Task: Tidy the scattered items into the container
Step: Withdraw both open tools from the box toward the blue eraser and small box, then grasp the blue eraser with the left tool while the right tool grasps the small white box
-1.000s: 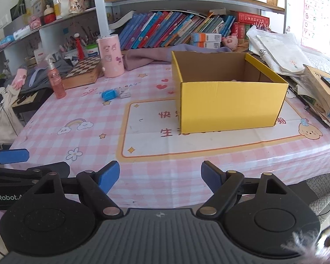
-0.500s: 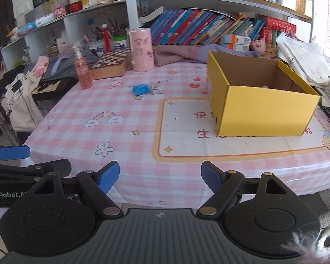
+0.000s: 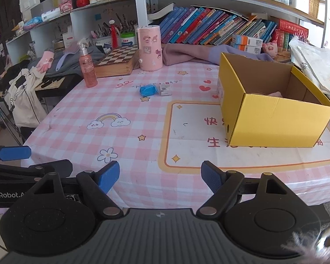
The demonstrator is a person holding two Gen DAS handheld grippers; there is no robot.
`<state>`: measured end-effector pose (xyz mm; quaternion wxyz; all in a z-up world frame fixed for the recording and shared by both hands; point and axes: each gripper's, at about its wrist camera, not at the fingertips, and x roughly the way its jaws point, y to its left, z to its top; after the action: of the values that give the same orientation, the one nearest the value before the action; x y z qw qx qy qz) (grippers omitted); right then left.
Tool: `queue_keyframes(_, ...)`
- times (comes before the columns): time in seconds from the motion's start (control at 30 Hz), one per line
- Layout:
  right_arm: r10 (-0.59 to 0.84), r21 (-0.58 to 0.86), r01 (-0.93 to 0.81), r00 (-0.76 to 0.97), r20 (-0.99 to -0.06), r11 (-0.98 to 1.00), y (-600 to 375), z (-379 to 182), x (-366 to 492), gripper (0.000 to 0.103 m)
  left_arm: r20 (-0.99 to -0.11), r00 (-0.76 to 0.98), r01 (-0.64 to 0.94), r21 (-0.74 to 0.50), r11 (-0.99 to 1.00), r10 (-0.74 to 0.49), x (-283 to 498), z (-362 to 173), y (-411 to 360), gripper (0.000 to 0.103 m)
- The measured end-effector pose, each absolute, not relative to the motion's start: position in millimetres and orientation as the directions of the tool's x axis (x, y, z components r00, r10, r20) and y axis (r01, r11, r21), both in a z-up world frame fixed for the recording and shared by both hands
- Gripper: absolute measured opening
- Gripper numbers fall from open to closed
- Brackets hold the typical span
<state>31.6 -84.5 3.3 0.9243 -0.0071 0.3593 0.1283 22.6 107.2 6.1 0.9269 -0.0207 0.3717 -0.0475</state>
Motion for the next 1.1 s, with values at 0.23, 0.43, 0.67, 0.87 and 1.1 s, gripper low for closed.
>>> queue_keyframes(0.23, 0.259, 0.088, -0.274, 0.688, -0.678, 0.958, -83, -2, 70, 0.078, -0.699, 0.710, 0.046, -0.075, 0.996, -0.085, 54, 1, 106, 0.093)
queue_keyframes(0.43, 0.260, 0.081, -0.282, 0.688, -0.678, 0.956, -84, -6, 109, 0.078, -0.706, 0.706, 0.046, -0.040, 0.998, -0.061, 87, -5, 98, 0.093)
queue_keyframes(0.67, 0.260, 0.078, -0.280, 0.706, -0.658, 0.957, -85, -7, 162, 0.078, -0.704, 0.709, 0.049, -0.002, 0.999, -0.036, 129, -10, 91, 0.093)
queue_keyframes(0.87, 0.272, 0.084, -0.287, 0.715, -0.643, 0.954, -81, -5, 207, 0.078, -0.693, 0.720, 0.045, 0.016, 0.999, -0.021, 166, -14, 89, 0.093)
queue_keyframes(1.1, 0.264, 0.073, -0.287, 0.710, -0.653, 0.955, -72, -10, 261, 0.076, -0.685, 0.728, 0.053, 0.041, 0.998, -0.011, 210, -24, 87, 0.093)
